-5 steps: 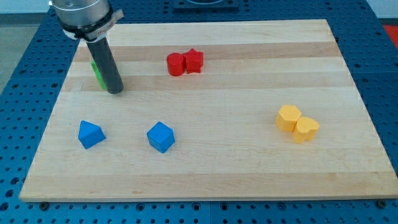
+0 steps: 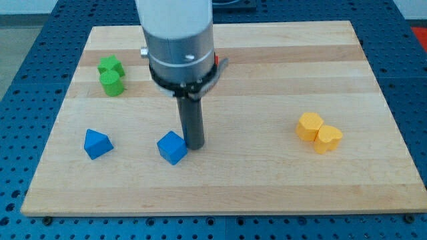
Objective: Push the blue cube to the right side of the blue triangle
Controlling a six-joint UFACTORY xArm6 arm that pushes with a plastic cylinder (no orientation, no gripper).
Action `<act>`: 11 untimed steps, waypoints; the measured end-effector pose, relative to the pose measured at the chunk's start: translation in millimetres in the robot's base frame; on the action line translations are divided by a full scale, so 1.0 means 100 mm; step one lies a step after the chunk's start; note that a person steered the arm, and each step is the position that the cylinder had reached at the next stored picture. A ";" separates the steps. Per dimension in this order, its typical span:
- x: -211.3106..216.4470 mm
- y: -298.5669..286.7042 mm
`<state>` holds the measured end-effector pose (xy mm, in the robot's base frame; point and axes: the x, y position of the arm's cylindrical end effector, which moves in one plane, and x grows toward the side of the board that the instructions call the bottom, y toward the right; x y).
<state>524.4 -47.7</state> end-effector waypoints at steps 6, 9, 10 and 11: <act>0.14 -0.76; -0.14 -0.16; -0.25 -0.37; -0.22 -0.74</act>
